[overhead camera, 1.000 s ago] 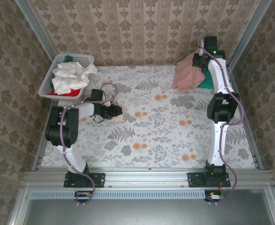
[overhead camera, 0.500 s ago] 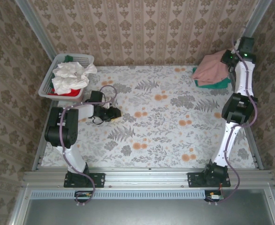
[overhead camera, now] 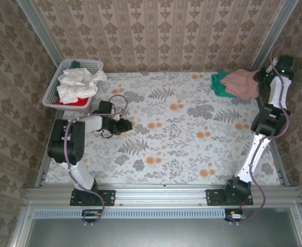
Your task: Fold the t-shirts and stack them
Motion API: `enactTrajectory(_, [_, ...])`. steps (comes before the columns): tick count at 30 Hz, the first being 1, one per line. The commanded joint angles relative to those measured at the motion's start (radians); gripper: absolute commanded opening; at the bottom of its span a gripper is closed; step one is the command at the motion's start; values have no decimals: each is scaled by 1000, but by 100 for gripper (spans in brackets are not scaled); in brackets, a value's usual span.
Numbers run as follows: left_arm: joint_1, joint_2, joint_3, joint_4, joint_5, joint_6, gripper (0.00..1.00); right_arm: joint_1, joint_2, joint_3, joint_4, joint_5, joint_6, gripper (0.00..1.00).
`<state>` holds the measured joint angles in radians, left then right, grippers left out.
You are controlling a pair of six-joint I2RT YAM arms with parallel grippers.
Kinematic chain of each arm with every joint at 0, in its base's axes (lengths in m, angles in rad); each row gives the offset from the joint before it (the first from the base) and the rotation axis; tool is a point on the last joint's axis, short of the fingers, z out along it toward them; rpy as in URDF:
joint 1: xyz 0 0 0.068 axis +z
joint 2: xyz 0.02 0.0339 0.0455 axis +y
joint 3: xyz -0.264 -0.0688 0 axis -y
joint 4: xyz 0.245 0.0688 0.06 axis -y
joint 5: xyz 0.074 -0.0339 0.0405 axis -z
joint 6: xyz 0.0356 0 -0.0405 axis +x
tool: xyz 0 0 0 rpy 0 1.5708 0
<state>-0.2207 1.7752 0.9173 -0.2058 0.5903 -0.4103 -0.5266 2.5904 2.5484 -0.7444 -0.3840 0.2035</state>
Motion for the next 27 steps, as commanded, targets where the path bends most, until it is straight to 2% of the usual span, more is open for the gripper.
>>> enactTrajectory(1, [4,-31,-2,-68,-18,22,36,17,-8,-11,-67,4,0,26])
enactTrajectory(2, [4,-36,-2,-69,-19,25,36,20,-22,-27,-79,42,5,28])
enactTrajectory(4, [4,-44,-2,-76,-20,30,36,31,-70,-80,-106,157,9,48])
enactTrajectory(6, [5,-46,-1,-81,-18,37,36,55,-126,-125,-131,280,5,53])
enactTrajectory(9, [6,-46,2,-82,-11,45,36,96,-188,-148,-182,488,11,71])
enactTrajectory(13, [8,-53,1,-81,2,57,36,126,-260,-214,-186,601,37,77])
enactTrajectory(15, [10,-55,2,-85,7,66,36,137,-288,-258,-162,626,37,81])
enactTrajectory(18, [17,-57,9,-99,17,82,36,148,-295,-272,-186,661,46,82])
enactTrajectory(20, [22,-60,11,-102,22,87,36,156,-332,-351,-136,661,67,82])
enactTrajectory(23, [24,-57,16,-98,30,90,36,159,-439,-568,48,522,149,82])
enactTrajectory(25, [24,-54,18,-90,39,88,36,179,-518,-740,232,452,235,81])
enactTrajectory(27, [24,-50,19,-86,42,90,36,209,-544,-827,374,390,299,81])
